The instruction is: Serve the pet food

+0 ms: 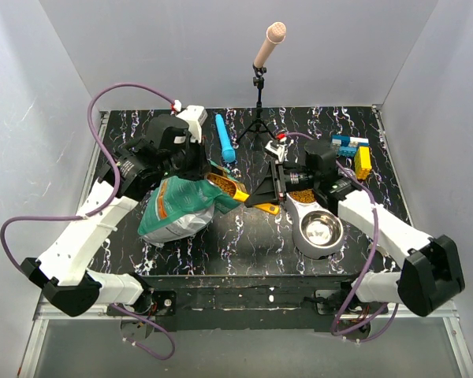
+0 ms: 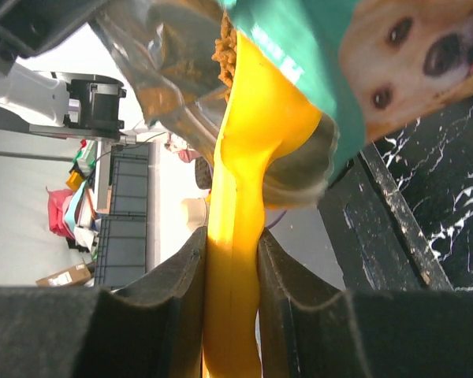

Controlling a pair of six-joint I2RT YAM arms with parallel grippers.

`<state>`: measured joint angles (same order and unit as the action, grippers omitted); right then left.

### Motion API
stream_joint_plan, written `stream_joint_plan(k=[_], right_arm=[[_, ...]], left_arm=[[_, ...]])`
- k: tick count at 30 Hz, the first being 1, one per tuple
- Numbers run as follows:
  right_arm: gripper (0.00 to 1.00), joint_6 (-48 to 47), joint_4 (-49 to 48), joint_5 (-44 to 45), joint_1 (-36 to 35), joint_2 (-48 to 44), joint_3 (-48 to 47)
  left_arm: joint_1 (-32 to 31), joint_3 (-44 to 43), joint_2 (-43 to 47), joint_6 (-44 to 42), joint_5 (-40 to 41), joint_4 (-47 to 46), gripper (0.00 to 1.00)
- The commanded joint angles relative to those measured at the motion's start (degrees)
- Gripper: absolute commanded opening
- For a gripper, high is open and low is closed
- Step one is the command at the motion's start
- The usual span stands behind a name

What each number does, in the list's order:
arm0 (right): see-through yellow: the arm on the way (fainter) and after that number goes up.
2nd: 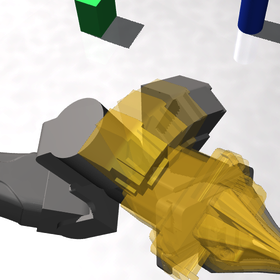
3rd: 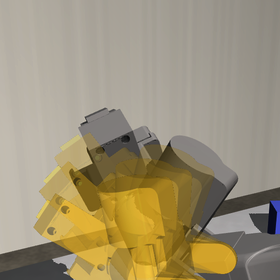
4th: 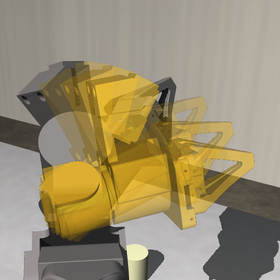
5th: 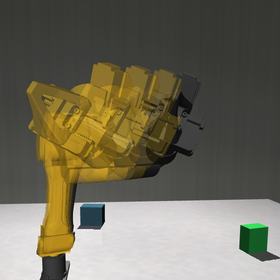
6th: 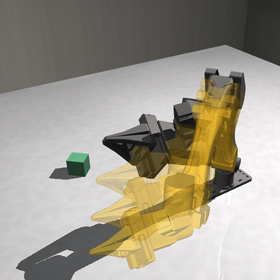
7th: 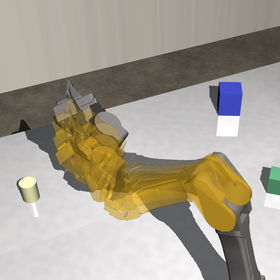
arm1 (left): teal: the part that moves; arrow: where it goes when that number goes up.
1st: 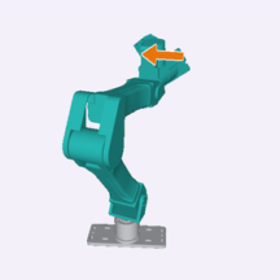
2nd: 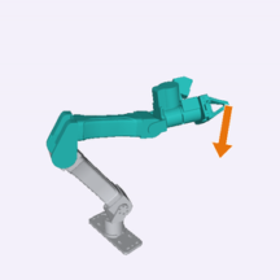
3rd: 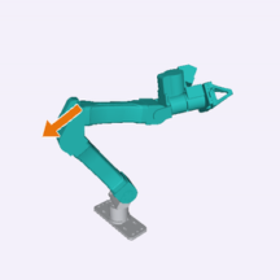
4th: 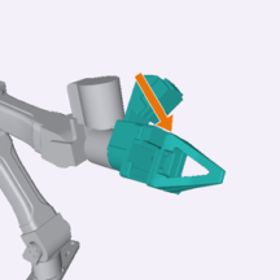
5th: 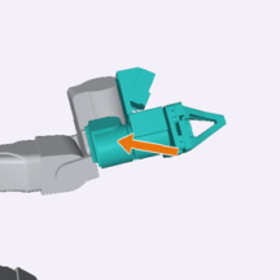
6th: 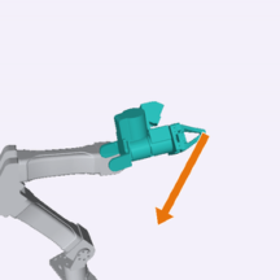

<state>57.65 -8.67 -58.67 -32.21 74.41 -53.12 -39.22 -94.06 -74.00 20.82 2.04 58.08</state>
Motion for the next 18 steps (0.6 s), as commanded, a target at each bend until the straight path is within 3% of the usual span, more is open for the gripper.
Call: stream_joint_plan(k=[1,4,8,11,15,18], right_arm=[[0.01,-5.26,11.36,-1.88,1.61,-4.88,-0.4],[0.01,-4.31,10.96,-0.57,3.2,-6.21,1.08],[0.01,4.56,0.16,-1.71,4.17,-4.28,3.03],[0.01,8.26,-0.3,-2.49,4.0,-2.44,0.84],[0.01,8.19,2.94,-3.64,3.99,-2.86,-3.12],[0.01,0.83,16.7,0.13,4.08,0.19,-5.41]], left_arm=[[-0.33,-5.87,4.13,-1.48,1.56,-11.32,0.0],[-0.33,-5.7,3.95,-0.43,0.16,-12.81,0.0],[-0.33,-3.85,4.56,0.89,-3.96,-15.1,0.0],[-0.33,-3.32,4.65,1.15,-5.82,-15.81,0.0],[-0.24,-3.15,4.48,1.5,-6.87,-16.69,0.0],[-0.33,-2.88,4.3,1.59,-6.97,-16.78,0.0]])
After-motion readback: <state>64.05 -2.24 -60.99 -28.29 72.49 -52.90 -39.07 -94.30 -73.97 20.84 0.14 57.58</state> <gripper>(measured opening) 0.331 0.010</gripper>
